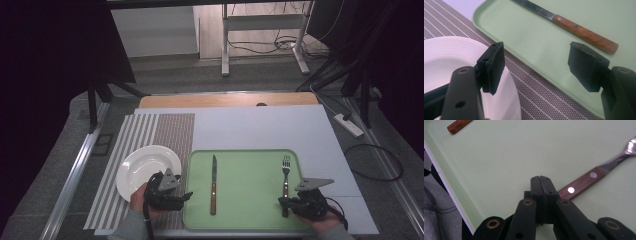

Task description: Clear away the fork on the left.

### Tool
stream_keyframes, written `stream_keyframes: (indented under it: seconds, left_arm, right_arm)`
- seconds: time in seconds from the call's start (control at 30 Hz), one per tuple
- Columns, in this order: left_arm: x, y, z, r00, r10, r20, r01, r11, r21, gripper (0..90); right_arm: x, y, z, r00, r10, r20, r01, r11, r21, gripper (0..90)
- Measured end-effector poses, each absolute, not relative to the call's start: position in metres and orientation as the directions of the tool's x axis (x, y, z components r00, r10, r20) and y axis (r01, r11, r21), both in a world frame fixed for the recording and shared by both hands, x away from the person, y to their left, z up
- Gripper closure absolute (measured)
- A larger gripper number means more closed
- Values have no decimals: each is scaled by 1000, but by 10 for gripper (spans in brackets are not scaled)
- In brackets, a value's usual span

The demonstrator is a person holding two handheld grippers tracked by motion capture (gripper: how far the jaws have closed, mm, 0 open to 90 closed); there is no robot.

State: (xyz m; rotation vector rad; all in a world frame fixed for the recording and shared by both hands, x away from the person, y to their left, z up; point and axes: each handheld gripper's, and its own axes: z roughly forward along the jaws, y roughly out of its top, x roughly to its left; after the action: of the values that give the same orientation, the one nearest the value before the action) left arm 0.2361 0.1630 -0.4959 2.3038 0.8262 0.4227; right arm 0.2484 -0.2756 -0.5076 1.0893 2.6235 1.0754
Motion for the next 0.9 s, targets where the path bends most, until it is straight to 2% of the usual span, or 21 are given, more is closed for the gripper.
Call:
stream_keyframes:
  seconds: [0.43,0.7,0.9]
  left_arm:
    - [235,163,-495,751,656,82,445,-593,671,303]
    - [235,162,-496,751,655,84,445,-596,669,303]
    - [235,163,-496,750,656,83,445,-594,670,303]
  right_arm:
    - [245,-297,-505,-698,697,166,606,451,655,900]
    - [244,-283,-507,-729,666,157,586,489,647,900]
    - [245,-287,-507,-718,678,159,598,482,641,900]
